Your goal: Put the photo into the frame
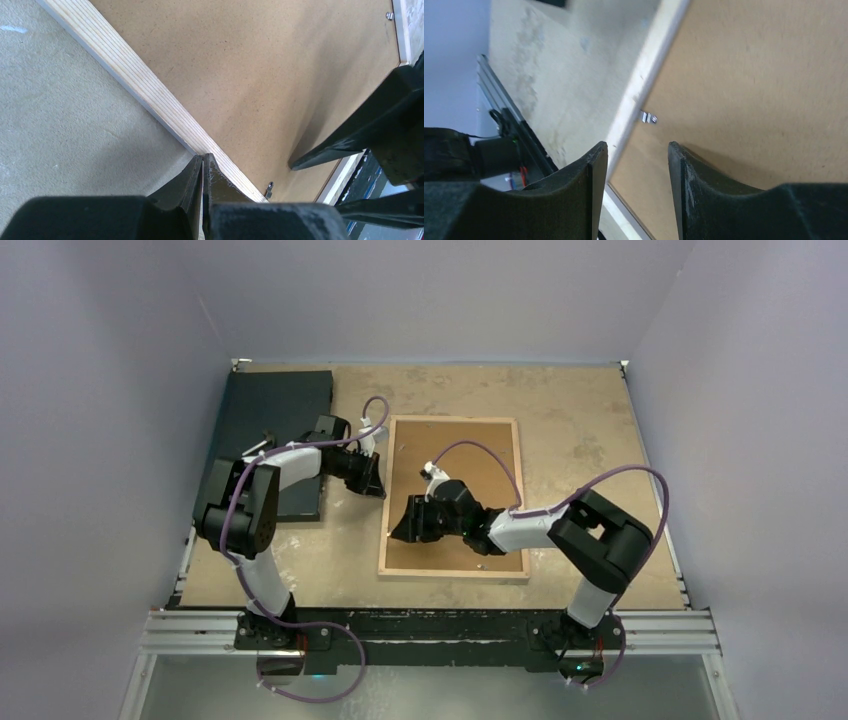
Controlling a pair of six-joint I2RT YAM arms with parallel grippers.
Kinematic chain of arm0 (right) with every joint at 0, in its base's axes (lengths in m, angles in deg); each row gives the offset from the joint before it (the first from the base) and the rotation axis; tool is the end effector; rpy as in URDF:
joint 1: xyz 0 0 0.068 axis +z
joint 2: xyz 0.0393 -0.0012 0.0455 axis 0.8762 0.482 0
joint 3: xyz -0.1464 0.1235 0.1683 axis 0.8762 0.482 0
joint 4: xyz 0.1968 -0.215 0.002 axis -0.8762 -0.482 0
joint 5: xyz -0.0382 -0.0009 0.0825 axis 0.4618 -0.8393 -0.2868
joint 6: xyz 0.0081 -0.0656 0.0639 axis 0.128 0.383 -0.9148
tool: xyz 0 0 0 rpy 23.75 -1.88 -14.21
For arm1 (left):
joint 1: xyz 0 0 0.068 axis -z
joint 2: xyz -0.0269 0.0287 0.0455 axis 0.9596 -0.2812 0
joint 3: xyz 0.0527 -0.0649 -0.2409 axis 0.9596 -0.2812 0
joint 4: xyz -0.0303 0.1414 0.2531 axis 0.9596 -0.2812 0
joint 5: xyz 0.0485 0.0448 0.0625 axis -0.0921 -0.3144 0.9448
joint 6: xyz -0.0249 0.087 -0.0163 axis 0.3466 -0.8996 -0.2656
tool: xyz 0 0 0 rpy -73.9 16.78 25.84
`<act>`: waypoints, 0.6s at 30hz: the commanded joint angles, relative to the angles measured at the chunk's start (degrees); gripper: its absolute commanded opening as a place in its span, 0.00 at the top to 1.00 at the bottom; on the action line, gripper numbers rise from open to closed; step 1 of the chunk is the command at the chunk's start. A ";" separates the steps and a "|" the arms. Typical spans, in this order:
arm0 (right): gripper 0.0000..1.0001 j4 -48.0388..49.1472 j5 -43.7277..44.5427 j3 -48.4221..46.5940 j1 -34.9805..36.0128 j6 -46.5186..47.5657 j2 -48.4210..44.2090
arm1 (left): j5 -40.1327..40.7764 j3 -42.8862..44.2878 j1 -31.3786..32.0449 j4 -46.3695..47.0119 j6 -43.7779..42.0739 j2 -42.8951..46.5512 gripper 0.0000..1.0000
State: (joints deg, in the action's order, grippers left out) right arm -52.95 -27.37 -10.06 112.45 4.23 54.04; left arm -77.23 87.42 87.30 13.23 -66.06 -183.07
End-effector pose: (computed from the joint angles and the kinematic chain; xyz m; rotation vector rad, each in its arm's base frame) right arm 0.2382 0.3201 0.0997 -0.2348 2.1966 1.2098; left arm 0.3571 -0.1428 0.0786 0.6398 2.4882 -1.0095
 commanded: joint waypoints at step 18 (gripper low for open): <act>0.52 7.40 0.30 -1.12 3.30 -4.79 6.15 | 1.48 0.02 0.26 1.78 -0.90 0.11 1.00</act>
State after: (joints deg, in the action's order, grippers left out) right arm -46.67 -27.55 -9.30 115.20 0.05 58.55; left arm -77.23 87.42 87.30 13.25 -66.13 -183.07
